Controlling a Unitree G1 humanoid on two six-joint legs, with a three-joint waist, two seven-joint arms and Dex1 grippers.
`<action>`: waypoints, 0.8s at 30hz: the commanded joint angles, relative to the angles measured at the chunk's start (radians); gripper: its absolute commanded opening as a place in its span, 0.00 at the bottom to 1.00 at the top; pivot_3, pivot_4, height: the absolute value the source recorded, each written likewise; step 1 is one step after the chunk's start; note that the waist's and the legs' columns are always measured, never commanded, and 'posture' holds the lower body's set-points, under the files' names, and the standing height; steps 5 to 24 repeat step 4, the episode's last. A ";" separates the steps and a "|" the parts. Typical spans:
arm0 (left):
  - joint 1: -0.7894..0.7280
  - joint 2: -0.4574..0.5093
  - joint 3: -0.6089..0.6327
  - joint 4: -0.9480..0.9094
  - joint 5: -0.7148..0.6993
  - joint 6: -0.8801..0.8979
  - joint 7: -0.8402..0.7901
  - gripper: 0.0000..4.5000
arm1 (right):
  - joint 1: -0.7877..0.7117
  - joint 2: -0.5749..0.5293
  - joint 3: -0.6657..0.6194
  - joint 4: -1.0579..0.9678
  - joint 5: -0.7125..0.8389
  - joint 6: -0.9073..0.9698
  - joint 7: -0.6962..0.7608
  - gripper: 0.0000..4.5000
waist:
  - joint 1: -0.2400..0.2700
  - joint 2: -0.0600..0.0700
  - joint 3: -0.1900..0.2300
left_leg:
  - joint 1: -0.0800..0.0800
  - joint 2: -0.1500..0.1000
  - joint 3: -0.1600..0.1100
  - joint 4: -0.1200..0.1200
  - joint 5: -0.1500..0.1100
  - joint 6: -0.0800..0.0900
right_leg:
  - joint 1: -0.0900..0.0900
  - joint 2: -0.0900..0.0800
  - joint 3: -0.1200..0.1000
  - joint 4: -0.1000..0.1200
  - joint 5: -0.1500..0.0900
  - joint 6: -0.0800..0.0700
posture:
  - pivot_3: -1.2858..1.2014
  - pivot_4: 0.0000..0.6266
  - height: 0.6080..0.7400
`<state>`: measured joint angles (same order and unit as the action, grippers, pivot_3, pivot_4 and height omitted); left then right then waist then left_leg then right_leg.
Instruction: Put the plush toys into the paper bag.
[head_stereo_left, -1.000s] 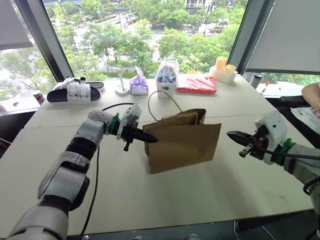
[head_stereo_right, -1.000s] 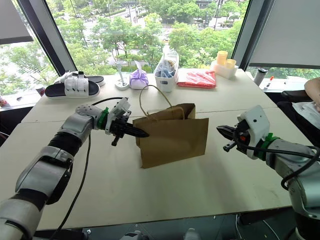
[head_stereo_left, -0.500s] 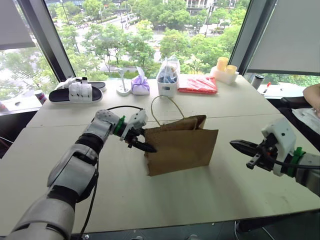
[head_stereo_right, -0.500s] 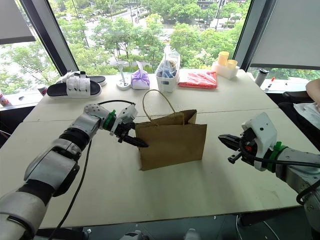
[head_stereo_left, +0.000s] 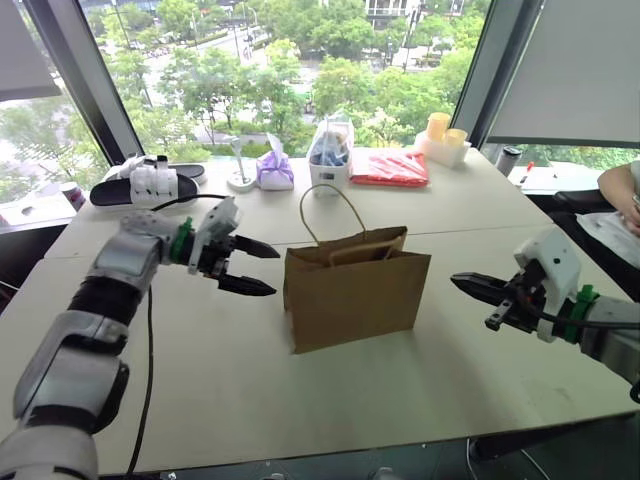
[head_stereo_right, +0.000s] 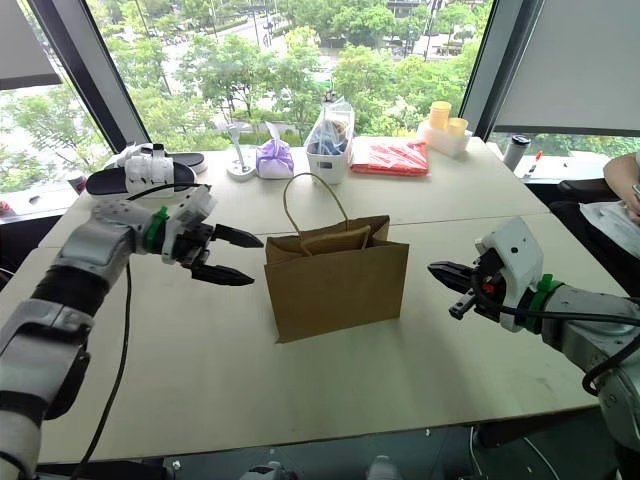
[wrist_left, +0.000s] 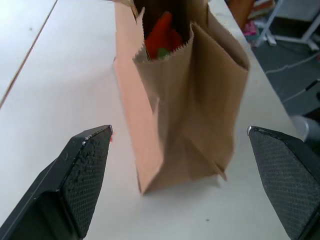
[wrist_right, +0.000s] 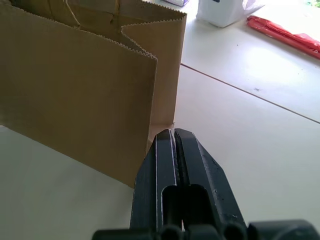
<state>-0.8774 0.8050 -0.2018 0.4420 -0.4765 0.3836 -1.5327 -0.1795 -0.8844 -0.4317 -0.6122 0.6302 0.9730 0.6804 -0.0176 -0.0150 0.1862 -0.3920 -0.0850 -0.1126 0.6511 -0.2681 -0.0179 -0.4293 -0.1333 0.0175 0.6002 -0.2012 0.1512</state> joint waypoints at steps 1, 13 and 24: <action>0.128 0.072 0.143 -0.288 -0.079 0.163 0.121 0.99 | -0.043 -0.023 0.022 0.006 0.043 -0.019 0.042 0.00 | -0.001 0.000 0.000 | 0.000 0.001 0.000 0.000 0.000 0.000 | 0.000 0.001 0.000 0.000 0.000 0.000 | 0.52 0.24 1.00; 0.231 0.082 0.214 -0.460 -0.130 0.262 0.211 0.99 | -0.074 -0.033 0.071 0.017 0.055 -0.024 0.068 0.00 | 0.002 0.000 0.000 | 0.000 0.003 0.001 0.000 0.000 0.000 | 0.000 0.001 0.000 0.000 0.000 0.000 | 0.52 0.24 1.00; 0.231 0.082 0.214 -0.460 -0.130 0.262 0.211 0.99 | -0.074 -0.033 0.071 0.017 0.055 -0.024 0.068 0.00 | 0.002 0.000 0.000 | 0.000 0.003 0.001 0.000 0.000 0.000 | 0.000 0.001 0.000 0.000 0.000 0.000 | 0.52 0.24 1.00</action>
